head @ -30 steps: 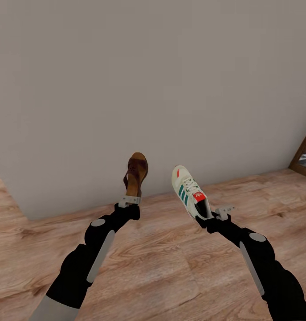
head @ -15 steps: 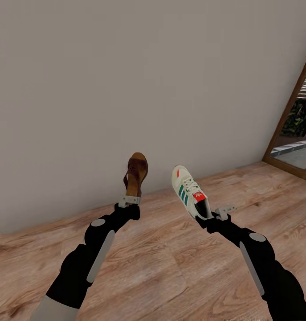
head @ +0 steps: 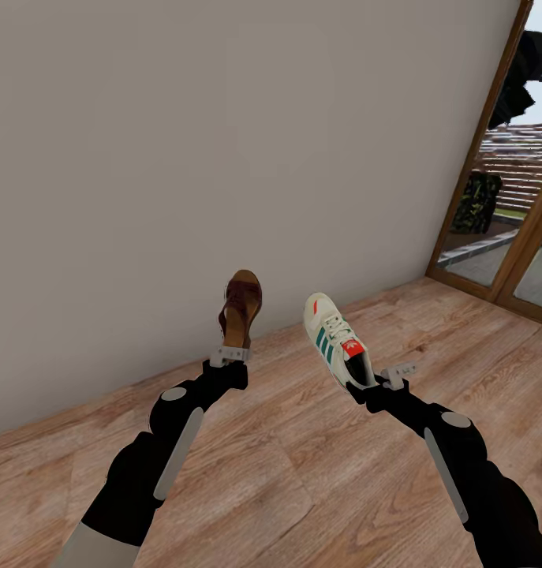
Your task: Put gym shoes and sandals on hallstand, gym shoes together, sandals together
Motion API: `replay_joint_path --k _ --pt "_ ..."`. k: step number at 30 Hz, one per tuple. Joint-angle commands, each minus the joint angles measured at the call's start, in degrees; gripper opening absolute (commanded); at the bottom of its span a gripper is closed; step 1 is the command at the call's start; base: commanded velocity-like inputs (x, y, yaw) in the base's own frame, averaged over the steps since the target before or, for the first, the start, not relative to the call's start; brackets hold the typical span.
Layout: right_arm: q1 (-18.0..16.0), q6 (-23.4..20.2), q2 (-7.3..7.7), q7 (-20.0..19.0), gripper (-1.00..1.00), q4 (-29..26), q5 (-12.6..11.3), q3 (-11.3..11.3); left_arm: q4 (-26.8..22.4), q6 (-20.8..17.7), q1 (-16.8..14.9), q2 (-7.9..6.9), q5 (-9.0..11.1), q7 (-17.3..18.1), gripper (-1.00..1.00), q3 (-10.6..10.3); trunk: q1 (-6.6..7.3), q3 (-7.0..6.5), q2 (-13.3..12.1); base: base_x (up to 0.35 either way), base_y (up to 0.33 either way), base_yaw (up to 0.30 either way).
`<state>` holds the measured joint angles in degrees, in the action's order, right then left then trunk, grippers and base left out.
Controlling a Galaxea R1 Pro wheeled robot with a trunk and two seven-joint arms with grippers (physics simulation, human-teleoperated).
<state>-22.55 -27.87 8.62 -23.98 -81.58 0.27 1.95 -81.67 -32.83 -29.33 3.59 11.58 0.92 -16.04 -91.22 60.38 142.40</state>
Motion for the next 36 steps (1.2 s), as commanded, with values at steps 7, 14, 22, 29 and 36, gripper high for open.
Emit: replay_joint_path --k 7,14,22,29,36 --pt "0.0 -0.3 -0.01 -0.3 -1.00 -0.1 0.0 0.1 -0.1 -0.3 0.0 0.01 0.1 0.1 -1.00 0.0 0.00 0.05 0.0 0.270 0.105 -0.197" --pt "-0.1 -0.3 -0.01 -0.3 -1.00 -0.1 0.0 0.1 -0.1 -0.3 0.0 0.01 0.1 0.1 -1.00 0.1 0.00 0.05 0.0 0.341 0.040 -0.089" --pt "0.0 -0.3 -0.01 -0.3 -1.00 -0.1 0.0 0.1 -0.1 -0.3 0.0 0.01 0.1 0.1 -1.00 0.0 0.00 0.05 0.0 0.344 0.001 -0.244" --pt "0.0 -0.3 -0.01 -0.3 -1.00 -0.1 0.0 0.1 -0.1 -0.3 0.0 0.01 0.1 0.1 -1.00 0.0 0.00 0.05 0.0 0.344 0.000 -0.253" --pt "0.0 -0.3 -0.01 -0.3 -1.00 -0.2 0.0 0.2 -0.1 -0.3 0.0 0.01 0.1 0.1 -1.00 0.1 0.00 0.05 0.0 0.344 0.000 -0.253"
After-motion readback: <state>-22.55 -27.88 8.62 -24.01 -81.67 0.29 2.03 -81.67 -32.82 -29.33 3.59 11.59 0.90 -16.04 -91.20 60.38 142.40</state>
